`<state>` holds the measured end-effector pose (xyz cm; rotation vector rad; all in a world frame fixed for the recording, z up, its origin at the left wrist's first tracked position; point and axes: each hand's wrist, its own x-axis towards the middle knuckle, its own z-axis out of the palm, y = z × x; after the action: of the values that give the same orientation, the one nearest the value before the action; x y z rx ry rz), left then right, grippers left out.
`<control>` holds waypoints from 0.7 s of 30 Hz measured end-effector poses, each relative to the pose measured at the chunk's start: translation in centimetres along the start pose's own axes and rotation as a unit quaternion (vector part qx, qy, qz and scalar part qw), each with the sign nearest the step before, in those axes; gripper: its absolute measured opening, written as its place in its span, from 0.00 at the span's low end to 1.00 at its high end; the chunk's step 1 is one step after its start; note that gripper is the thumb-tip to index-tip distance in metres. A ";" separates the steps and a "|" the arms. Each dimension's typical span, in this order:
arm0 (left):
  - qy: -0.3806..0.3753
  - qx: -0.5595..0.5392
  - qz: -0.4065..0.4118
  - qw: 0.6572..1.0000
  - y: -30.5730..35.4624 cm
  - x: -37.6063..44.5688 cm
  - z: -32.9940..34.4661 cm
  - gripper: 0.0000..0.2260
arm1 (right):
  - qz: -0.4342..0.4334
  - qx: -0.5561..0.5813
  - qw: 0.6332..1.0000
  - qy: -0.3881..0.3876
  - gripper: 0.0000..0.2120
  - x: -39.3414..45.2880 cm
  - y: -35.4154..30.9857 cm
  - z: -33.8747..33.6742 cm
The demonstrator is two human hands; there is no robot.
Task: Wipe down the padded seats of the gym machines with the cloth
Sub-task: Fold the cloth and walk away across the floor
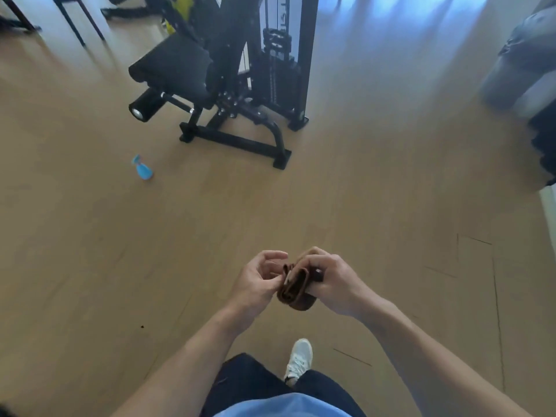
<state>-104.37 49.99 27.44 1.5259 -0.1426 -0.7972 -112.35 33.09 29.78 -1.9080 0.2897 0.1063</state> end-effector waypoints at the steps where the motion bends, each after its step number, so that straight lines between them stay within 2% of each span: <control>1: 0.015 -0.021 -0.008 1.000 1.0 1.9 0.6 0.13 | 0.002 0.016 1.000 0.003 0.14 2.1 -0.1 -1.5; 4: 0.034 -0.086 -0.024 0.995 4.0 7.8 1.9 0.09 | 0.017 0.038 0.999 0.005 0.22 8.3 -0.4 -5.4; 7: 0.039 -0.151 -0.039 0.987 6.7 14.4 2.4 0.11 | 0.043 -0.014 0.998 0.034 0.29 15.6 0.7 -8.8; 9: 0.044 -0.170 -0.032 0.984 8.4 19.4 2.2 0.15 | 0.070 -0.059 0.995 0.040 0.25 20.9 1.4 -10.9; 12: 0.035 -0.203 -0.029 0.978 10.5 27.3 1.1 0.21 | 0.091 -0.107 0.988 0.068 0.11 28.6 1.4 -13.9; 15: 0.033 -0.120 -0.036 0.992 11.5 35.5 -0.7 0.21 | 0.109 -0.149 0.981 0.054 0.11 35.5 0.5 -16.5; 17: -0.023 -0.043 -0.050 0.998 12.5 40.3 -1.6 0.24 | 0.114 -0.135 0.984 0.008 0.14 39.7 -0.7 -18.3; 19: -0.079 0.016 -0.062 0.995 14.3 45.0 -2.0 0.27 | 0.099 -0.087 0.991 -0.025 0.15 43.9 -2.8 -20.5; 21: -0.091 0.075 -0.057 0.991 16.2 49.4 -2.4 0.24 | 0.076 0.034 0.995 -0.046 0.17 48.1 -4.8 -23.1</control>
<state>-60.18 22.86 22.80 1.6130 -0.2562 -1.0370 -66.25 5.89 32.01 -1.8061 0.3722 0.2815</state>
